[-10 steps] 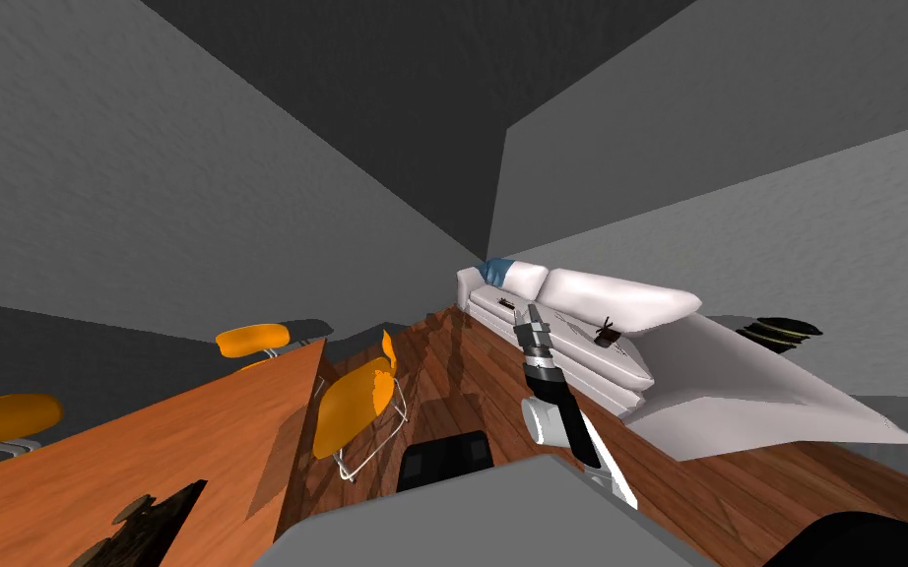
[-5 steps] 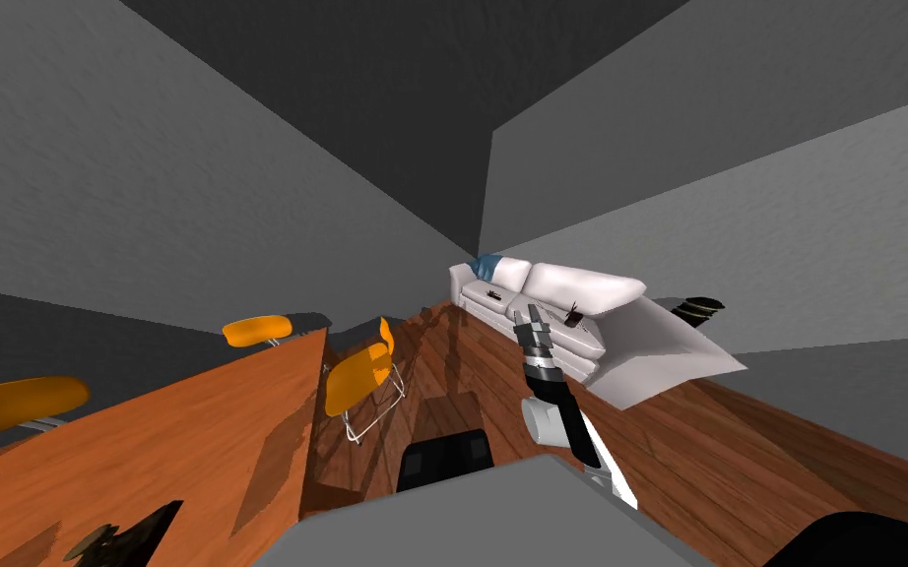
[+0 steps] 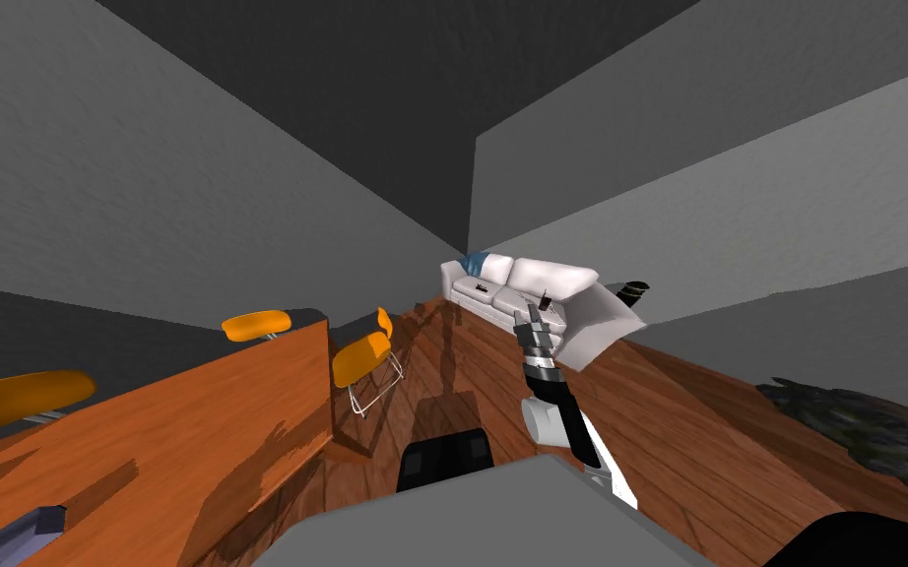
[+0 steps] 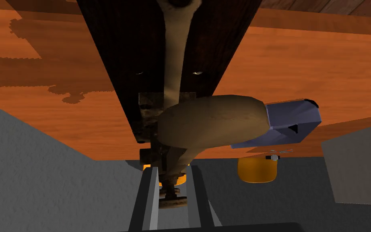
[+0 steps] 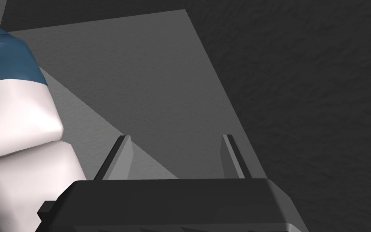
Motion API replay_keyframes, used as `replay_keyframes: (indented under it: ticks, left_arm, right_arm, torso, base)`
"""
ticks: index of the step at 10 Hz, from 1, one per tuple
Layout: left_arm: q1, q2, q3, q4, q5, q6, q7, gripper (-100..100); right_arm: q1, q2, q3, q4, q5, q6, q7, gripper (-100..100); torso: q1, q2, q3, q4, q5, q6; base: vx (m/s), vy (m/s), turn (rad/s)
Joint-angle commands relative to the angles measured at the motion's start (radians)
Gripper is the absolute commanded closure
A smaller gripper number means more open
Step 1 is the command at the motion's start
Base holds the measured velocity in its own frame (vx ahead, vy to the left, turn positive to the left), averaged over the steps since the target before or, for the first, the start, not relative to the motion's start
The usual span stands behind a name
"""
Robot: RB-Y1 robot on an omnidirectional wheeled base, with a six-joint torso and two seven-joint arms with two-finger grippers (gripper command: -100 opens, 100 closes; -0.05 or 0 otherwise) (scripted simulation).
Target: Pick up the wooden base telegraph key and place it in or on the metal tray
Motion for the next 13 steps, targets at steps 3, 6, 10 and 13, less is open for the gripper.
replay_keyframes:
  ticks: [3, 6, 10, 13]
  left_arm:
    - [0.032, 0.022, -0.044, 0.049, 0.085, 0.038, 0.091, 100]
    - [0.035, 0.036, -0.073, 0.102, 0.129, 0.056, 0.161, 100]
    - [0.015, 0.057, -0.089, 0.159, 0.153, 0.069, 0.243, 100]
    - [-0.011, 0.074, -0.085, 0.189, 0.149, 0.067, 0.292, 100]
  right_arm:
    - [0.0, 0.0, 0.0, 0.0, 0.0, 0.0, 0.0, 0]
    - [0.0, 0.0, 0.0, 0.0, 0.0, 0.0, 0.0, 0]
    - [0.001, -0.001, -0.001, 0.0, 0.0, 0.0, 0.0, 0]
    - [0.001, -0.001, -0.001, 0.0, 0.0, 0.0, 0.0, 0]
  torso:
    - [0.004, -0.002, -0.001, 0.0, 0.0, 0.0]
    - [0.008, -0.01, -0.005, -0.001, 0.0, 0.001]
    - [0.015, -0.018, -0.01, -0.003, 0.0, 0.003]
    - [0.02, -0.029, -0.016, -0.004, 0.0, 0.006]
  base:
    - [-0.352, 0.069, -0.171]
    - [-0.271, 0.128, -0.183]
    - [-0.188, 0.199, -0.182]
    - [-0.073, 0.259, -0.188]
